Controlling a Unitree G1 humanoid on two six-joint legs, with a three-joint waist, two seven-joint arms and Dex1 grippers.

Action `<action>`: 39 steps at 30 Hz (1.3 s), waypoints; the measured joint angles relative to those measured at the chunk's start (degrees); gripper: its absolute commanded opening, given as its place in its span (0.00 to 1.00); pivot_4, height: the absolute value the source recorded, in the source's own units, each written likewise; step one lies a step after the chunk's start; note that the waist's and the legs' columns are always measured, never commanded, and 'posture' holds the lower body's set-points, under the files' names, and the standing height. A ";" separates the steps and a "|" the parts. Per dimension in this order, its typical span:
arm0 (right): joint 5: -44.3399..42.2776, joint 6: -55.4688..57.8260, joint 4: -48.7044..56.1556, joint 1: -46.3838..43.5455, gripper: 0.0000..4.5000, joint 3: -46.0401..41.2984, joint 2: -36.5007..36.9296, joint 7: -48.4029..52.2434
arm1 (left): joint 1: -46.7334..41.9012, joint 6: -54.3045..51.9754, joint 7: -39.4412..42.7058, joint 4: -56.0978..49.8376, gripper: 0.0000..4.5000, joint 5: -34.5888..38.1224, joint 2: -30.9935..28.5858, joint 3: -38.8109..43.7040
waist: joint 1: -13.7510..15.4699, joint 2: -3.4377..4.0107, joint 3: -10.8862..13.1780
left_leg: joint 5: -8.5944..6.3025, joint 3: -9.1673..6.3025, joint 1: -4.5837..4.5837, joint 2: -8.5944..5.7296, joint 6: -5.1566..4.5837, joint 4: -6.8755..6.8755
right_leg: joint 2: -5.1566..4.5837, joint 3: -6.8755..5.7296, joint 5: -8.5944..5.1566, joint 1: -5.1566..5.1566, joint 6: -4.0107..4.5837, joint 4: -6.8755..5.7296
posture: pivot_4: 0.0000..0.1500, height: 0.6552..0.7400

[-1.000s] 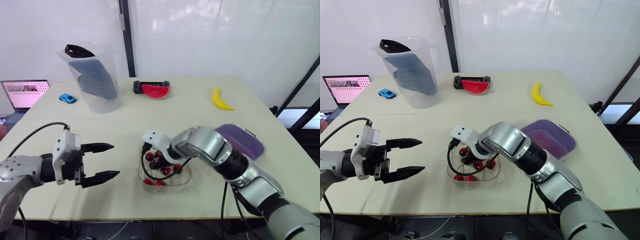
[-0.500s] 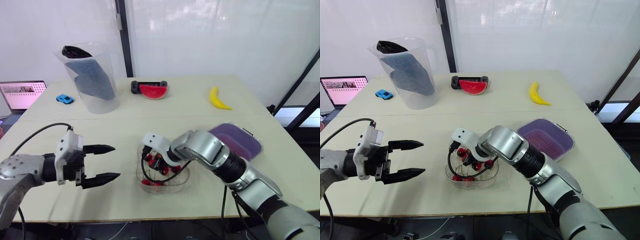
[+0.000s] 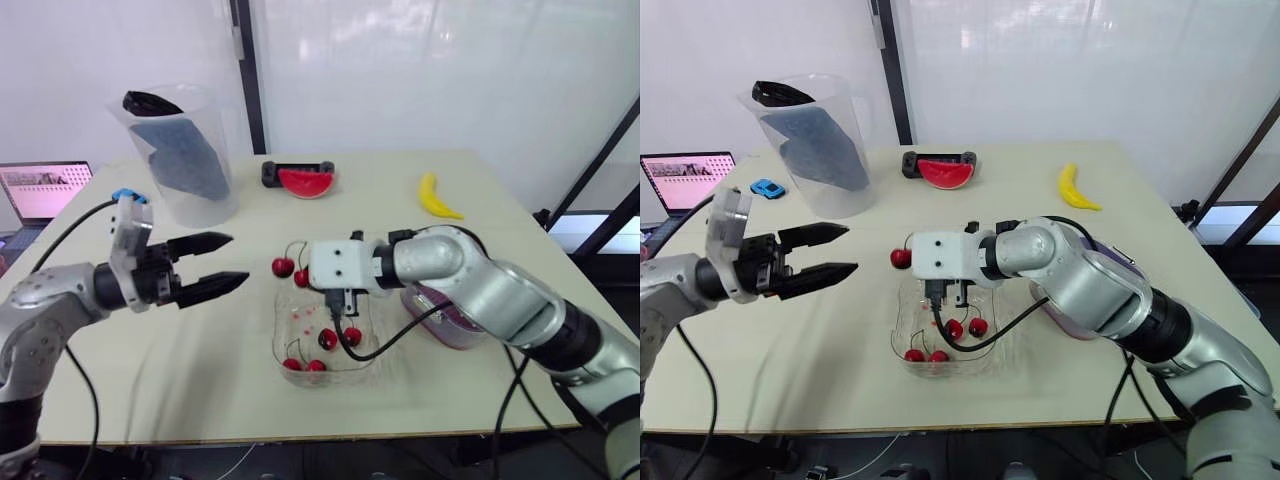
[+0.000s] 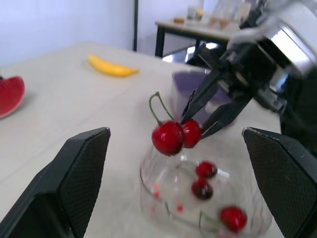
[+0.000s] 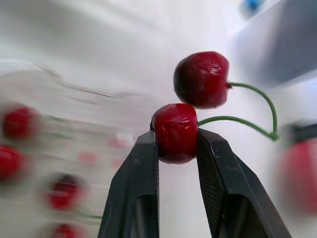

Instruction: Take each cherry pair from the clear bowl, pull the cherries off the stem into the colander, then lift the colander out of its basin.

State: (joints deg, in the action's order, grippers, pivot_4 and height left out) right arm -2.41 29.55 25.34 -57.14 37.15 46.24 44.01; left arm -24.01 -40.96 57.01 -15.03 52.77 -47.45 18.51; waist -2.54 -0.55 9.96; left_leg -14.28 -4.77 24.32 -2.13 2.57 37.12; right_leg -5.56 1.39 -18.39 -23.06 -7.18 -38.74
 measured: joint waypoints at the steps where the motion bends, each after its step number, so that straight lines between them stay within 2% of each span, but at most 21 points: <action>1: 4.03 -5.01 -1.07 1.48 0.16 0.40 0.08 -1.05 | -1.43 -0.56 -0.24 0.63 1.00 0.57 0.55 -0.14 | 0.00 -0.01 -0.01 | 0.01 0.00 0.00 0.00 0.01 0.00 | 0.00 0.00 0.00 -0.01 0.00 -0.04 | 1.00 1.00; 6: 24.64 -24.22 -5.37 5.37 0.16 2.48 0.20 -8.19 | -6.21 -2.65 -0.23 2.42 1.00 0.97 1.37 -3.99 | 0.00 -0.01 0.00 | 0.21 0.06 0.01 -0.03 0.36 0.00 | -0.01 0.06 0.00 -0.14 0.00 -0.22 | 1.00 1.00; 9: 31.70 -31.30 -5.44 6.29 0.16 1.87 -0.44 -10.01 | -8.64 -4.01 -0.33 4.27 1.00 0.95 2.75 -6.47 | 0.06 -0.03 -0.01 | 0.22 0.03 0.01 -0.03 0.38 0.01 | 0.00 0.05 0.00 -0.12 0.00 -0.23 | 1.00 1.00; 17: 41.73 -43.90 -8.12 8.02 0.16 -1.00 -0.85 -9.75 | -12.89 -4.27 0.80 7.04 1.00 -4.19 3.89 -13.08 | 0.13 -0.06 0.00 | 0.26 0.02 0.01 -0.04 0.44 0.04 | 0.00 0.03 0.00 -0.07 0.00 -0.23 | 1.00 1.00; 25: 42.95 -46.49 -9.07 11.03 0.16 -4.61 -2.45 -4.95 | -13.76 -0.90 1.98 5.59 1.00 -12.04 3.94 -19.09 | 0.19 -0.06 0.00 | 0.28 0.00 0.01 -0.04 0.47 0.03 | 0.00 0.03 0.00 -0.04 0.00 -0.23 | 1.00 1.00; 26: 42.94 -46.55 -9.05 11.81 0.15 -4.97 -2.44 -4.05 | -13.84 -0.88 1.92 4.84 0.88 -13.10 3.63 -19.88 | 0.21 -0.06 -0.01 | 0.28 0.00 0.01 -0.04 0.47 0.04 | 0.00 0.03 0.00 -0.04 0.00 -0.23 | 1.00 1.00; 27: 42.94 -46.63 -9.04 12.36 0.15 -5.16 -2.48 -3.42 | -13.91 -0.90 1.77 4.42 0.81 -13.73 3.62 -20.11 | 0.21 -0.06 0.00 | 0.28 0.00 0.01 -0.04 0.47 0.04 | 0.00 0.03 0.00 -0.04 0.00 -0.23 | 1.00 1.00; 30: 42.95 -47.21 -9.02 12.80 0.15 -6.16 -2.89 -1.79 | -14.74 -1.09 0.98 3.56 0.47 -14.74 3.82 -20.06 | 0.12 -0.06 0.00 | 0.28 0.00 0.00 -0.03 0.47 0.04 | 0.01 0.03 0.00 -0.05 0.01 -0.23 | 1.00 1.00; 39: 43.89 -49.20 -8.93 12.79 0.15 -8.37 -4.84 -0.20 | -15.18 -2.50 0.31 3.01 0.47 -14.68 4.75 -19.92 | 0.18 -0.06 0.00 | 0.29 -0.01 0.00 -0.03 0.49 0.06 | 0.01 0.02 0.00 -0.04 0.01 -0.24 | 1.00 1.00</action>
State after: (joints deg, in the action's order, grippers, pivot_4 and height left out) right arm 41.48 -19.64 16.41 -44.35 28.78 41.40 43.81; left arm -39.19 -43.46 57.32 -12.02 38.09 -42.70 -1.41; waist -2.35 -0.61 9.96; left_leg -14.00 -4.78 24.32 -2.16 3.06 37.18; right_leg -5.56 1.41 -18.40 -23.10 -7.18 -38.99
